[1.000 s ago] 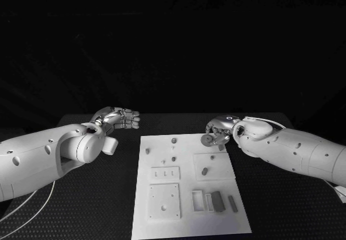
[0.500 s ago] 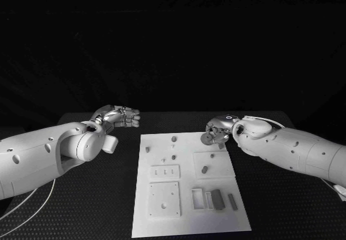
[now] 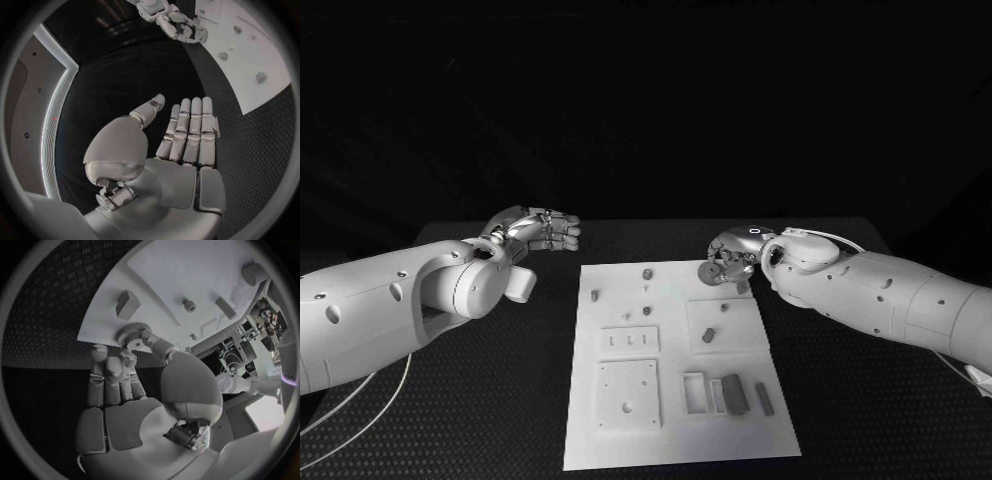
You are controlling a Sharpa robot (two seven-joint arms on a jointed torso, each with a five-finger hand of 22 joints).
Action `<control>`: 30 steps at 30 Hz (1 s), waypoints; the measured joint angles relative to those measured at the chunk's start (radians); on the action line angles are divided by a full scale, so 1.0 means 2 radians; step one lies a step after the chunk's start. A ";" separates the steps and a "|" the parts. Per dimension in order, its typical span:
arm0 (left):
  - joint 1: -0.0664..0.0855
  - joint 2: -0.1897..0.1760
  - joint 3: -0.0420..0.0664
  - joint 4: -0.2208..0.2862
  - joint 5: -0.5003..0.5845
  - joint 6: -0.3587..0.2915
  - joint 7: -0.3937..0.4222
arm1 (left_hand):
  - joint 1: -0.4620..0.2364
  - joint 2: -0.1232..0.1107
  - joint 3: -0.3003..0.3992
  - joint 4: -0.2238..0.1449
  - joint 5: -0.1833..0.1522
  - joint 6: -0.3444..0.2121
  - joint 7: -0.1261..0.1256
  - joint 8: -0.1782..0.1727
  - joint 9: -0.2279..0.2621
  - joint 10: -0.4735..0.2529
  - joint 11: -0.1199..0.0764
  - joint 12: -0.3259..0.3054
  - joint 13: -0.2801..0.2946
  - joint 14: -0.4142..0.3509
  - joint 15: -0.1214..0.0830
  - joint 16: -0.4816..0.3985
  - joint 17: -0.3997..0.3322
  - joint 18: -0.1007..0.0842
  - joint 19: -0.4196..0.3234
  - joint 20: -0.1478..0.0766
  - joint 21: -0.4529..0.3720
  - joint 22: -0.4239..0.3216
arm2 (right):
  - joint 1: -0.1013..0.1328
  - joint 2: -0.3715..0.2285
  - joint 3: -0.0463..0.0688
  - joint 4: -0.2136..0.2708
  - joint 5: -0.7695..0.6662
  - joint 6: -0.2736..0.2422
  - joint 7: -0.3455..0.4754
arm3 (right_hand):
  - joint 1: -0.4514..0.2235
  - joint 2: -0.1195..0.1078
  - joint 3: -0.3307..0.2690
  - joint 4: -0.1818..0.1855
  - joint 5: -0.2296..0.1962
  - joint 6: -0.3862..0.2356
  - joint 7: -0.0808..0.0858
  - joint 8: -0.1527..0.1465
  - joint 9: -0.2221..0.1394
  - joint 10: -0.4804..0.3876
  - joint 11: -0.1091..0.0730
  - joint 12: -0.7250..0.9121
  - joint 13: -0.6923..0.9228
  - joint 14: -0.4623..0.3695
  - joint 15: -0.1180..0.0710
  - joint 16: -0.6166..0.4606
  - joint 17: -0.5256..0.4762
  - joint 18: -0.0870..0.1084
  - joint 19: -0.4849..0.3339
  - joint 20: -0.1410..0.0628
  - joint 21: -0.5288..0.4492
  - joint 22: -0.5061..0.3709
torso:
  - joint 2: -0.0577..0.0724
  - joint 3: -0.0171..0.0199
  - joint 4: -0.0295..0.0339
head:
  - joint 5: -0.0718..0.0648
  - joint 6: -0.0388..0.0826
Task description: Assemble the parts on the task board
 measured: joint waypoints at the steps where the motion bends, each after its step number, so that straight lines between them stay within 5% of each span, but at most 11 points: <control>1: 0.000 0.000 0.000 0.000 0.000 0.000 0.000 | 0.000 0.000 0.000 0.000 0.000 0.000 0.000 0.000 0.000 0.000 0.000 0.000 0.000 0.000 0.000 0.000 0.000 0.000 0.000 0.000 0.000 0.000 | 0.000 0.000 0.000 0.000 0.000 0.000 0.000 | 0.000 0.000 0.001 0.001 0.000 0.000 0.000 0.000 0.000 0.000 0.000 0.000 0.000 0.000 0.000 0.000 0.000 0.001 0.000 0.000 0.000 0.000 | 0.000 0.0000 0.0002 | 0.000 0.000; 19: 0.000 -0.002 0.000 0.002 0.000 0.000 -0.001 | 0.000 0.000 0.000 0.000 0.000 0.000 0.000 0.000 0.000 0.000 0.000 0.000 0.000 0.000 0.000 0.000 0.001 0.000 0.000 0.000 0.000 0.000 | -0.006 0.005 0.001 0.001 -0.019 -0.015 -0.010 | -0.013 -0.013 0.003 0.014 0.000 0.000 0.000 0.000 0.001 0.000 0.000 0.008 -0.007 0.000 0.000 0.005 -0.005 0.004 0.000 0.000 0.004 0.000 | -0.001 -0.0004 -0.0001 | 0.002 -0.002; 30: 0.000 -0.003 0.000 0.003 0.000 0.000 -0.002 | 0.000 0.000 0.000 0.000 0.000 0.000 0.000 0.000 0.000 0.000 0.000 -0.002 0.001 0.000 0.000 -0.002 0.001 0.000 0.000 0.000 0.000 0.000 | -0.008 0.005 0.000 0.006 -0.042 -0.024 -0.012 | 0.022 0.030 0.010 -0.028 -0.001 0.000 0.000 0.013 0.006 -0.002 -0.002 0.016 -0.017 0.001 -0.010 0.013 -0.011 0.004 0.000 0.000 0.010 0.000 | -0.001 -0.0001 -0.0002 | 0.002 -0.002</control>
